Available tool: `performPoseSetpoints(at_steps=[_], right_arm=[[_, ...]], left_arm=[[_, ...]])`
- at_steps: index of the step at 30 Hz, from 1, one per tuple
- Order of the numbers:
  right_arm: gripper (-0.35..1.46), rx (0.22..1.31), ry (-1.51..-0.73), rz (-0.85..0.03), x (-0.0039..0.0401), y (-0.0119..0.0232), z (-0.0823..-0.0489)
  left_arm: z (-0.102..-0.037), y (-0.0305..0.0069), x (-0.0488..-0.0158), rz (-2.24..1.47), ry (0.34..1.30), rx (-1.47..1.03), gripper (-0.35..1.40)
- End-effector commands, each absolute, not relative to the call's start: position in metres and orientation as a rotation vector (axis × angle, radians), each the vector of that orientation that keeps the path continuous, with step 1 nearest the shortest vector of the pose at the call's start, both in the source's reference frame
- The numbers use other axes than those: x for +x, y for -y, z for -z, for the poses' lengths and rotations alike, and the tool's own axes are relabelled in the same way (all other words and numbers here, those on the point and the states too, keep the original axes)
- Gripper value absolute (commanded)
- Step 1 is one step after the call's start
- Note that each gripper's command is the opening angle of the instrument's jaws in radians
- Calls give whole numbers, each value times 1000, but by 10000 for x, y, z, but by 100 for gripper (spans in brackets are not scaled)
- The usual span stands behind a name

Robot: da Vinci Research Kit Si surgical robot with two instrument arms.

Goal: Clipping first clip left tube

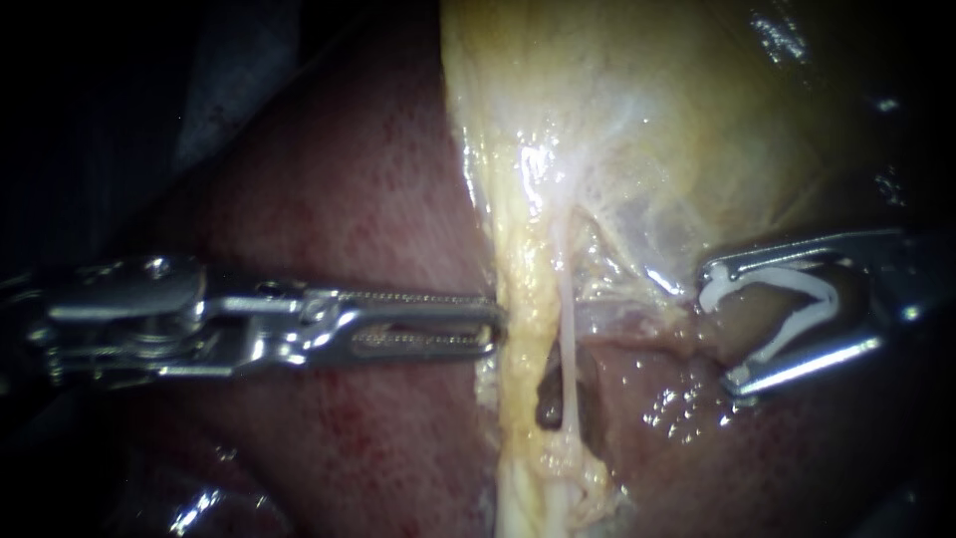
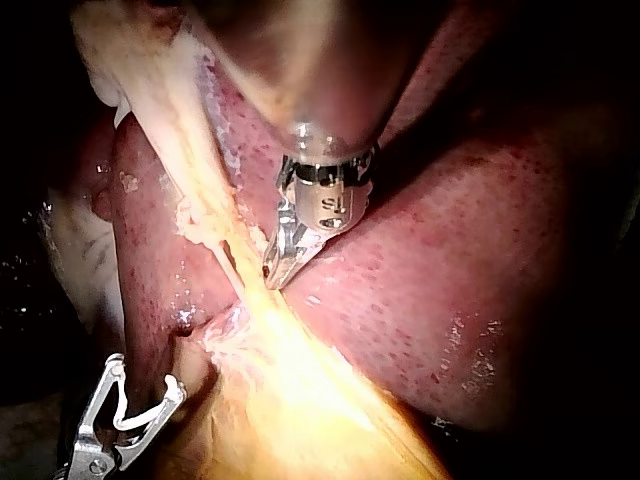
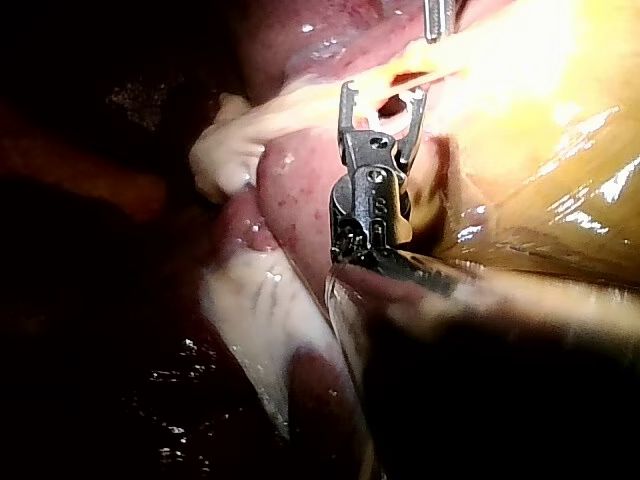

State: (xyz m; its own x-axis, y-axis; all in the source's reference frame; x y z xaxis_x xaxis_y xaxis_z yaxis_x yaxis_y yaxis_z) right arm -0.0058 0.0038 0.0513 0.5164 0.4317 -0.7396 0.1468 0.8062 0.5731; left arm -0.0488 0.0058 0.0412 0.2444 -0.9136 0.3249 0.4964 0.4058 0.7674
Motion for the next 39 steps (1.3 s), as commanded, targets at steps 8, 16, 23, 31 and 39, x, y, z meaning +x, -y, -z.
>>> performPoseSetpoints(at_steps=[8,16,23,31,39], right_arm=[[53,633,-1031,-186,-52,-33,-515],[55,627,-1029,-184,-39,-20,-522],[55,637,-1027,-161,-23,0,-536],[55,658,-1022,-125,3,30,-559],[55,690,-1008,-111,27,54,-578]], left_arm=[[-399,-58,-481,1040,856,593,-35],[-376,-57,-462,1045,858,603,-35],[-361,-51,-457,1053,860,604,-35],[-342,-50,-454,1059,878,607,-35],[-329,-51,-452,1071,889,610,-35]])
